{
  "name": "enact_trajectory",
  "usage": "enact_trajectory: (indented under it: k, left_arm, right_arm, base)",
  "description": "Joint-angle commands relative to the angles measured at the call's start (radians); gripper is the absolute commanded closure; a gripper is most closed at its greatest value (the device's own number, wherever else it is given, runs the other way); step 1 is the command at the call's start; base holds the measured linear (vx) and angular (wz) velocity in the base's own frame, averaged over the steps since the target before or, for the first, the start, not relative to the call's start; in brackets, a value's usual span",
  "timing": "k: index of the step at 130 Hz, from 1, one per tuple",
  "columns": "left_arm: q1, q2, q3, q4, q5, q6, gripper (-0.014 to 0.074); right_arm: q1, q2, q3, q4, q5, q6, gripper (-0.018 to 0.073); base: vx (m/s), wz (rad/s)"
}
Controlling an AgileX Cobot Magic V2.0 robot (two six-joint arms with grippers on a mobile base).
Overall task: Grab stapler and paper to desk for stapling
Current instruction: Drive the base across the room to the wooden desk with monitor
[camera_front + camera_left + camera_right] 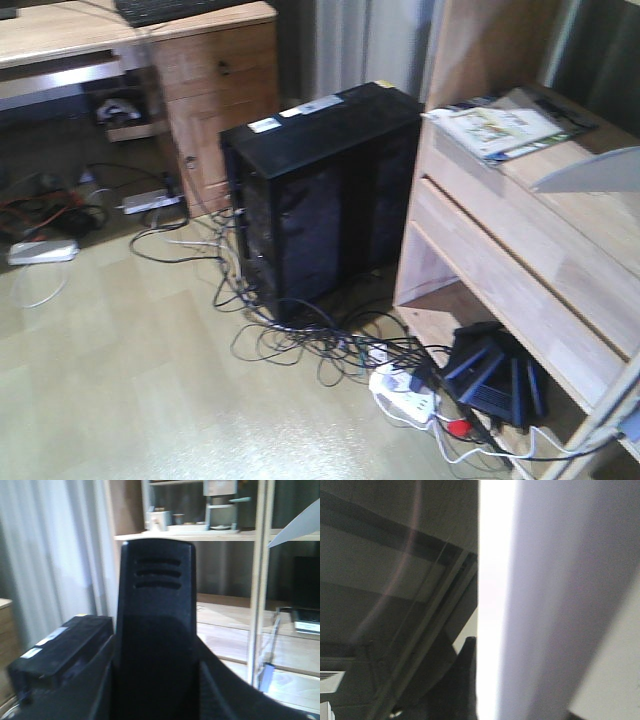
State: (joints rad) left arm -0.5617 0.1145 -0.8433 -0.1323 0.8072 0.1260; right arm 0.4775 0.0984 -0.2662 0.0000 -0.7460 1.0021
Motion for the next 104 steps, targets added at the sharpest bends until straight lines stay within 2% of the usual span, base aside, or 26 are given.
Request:
enact_trajectory:
  k: [1, 104]
  left_arm:
    - [-0.004, 0.017, -0.023, -0.01, -0.117, 0.0, 0.0603]
    - [-0.004, 0.017, -0.023, -0.01, -0.117, 0.0, 0.0603]
  right_arm:
    - [0.0, 0.013, -0.028, -0.009, -0.034, -0.007, 0.0565]
    - [0.0, 0.013, -0.028, -0.009, -0.038, -0.007, 0.0565]
  base:
    - [-0.06, 0.34]
    - [-0.02, 0.25]
